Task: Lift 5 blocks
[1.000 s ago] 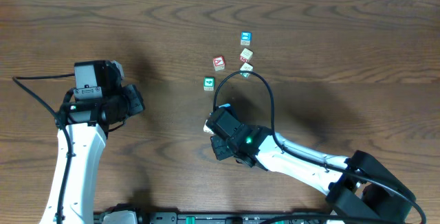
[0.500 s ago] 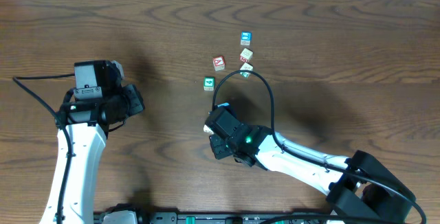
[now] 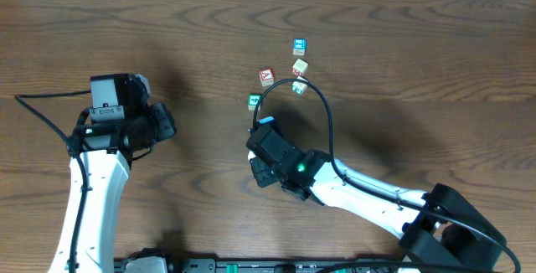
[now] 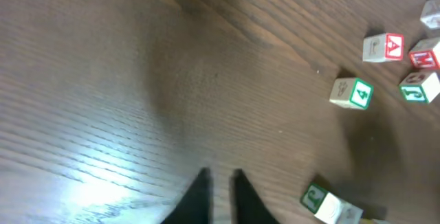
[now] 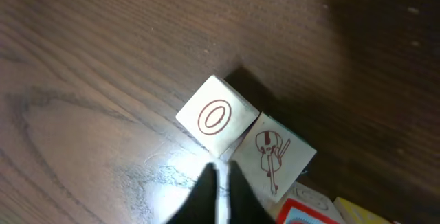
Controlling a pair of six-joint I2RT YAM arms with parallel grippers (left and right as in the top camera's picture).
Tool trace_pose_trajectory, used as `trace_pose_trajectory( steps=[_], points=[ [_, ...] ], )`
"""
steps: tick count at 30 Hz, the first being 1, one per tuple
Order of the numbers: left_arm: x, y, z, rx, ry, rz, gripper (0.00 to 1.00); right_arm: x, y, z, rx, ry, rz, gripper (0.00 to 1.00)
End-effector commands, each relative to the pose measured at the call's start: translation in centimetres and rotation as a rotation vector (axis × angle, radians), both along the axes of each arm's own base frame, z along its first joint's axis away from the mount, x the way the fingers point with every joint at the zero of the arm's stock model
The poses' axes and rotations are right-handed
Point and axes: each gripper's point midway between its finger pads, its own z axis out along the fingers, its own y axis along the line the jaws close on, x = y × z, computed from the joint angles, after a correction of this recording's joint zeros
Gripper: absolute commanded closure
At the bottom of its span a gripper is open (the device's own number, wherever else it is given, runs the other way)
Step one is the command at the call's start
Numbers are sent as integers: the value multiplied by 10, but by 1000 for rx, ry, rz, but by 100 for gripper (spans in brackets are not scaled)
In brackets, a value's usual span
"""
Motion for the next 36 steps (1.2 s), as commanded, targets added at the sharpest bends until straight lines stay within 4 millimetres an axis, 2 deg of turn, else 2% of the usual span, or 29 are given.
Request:
trace_pose_trajectory(
  steps=[1, 4, 8, 11, 14, 15, 18, 21, 26, 29, 33, 36],
  points=[
    [2, 2, 6, 8, -18, 0, 93, 13, 1, 14, 11, -50, -11, 99],
    [2, 2, 6, 8, -19, 0, 93, 19, 3, 30, 42, -79, -21, 99],
    [6, -3, 8, 14, -38, -28, 93, 38, 0, 68, 89, -170, -64, 99],
    [12, -21, 13, -2, -78, -99, 93, 53, -14, 92, 102, -231, -125, 99],
    [16, -42, 10, 18, -91, -203, 93, 63, -43, 97, 78, -218, -188, 99],
    [16, -53, 5, 19, -80, -242, 93, 65, -60, 92, 45, -188, -225, 99],
    [15, -68, -11, 49, -35, -289, 93, 61, -94, 73, -30, -88, -290, 99],
    [16, -81, -30, 76, 7, -331, 93, 47, -117, 59, -105, 0, -312, 99],
    [18, -93, -56, 71, 71, -357, 93, 21, -137, 41, -208, 101, -308, 99],
    [15, -97, -68, 68, 109, -363, 93, 7, -152, 24, -256, 143, -336, 99],
    [12, -103, -78, 70, 139, -384, 93, -2, -165, -4, -247, 178, -372, 99],
    [10, -107, -80, 72, 142, -398, 93, -13, -165, -21, -207, 230, -363, 99]
  ],
)
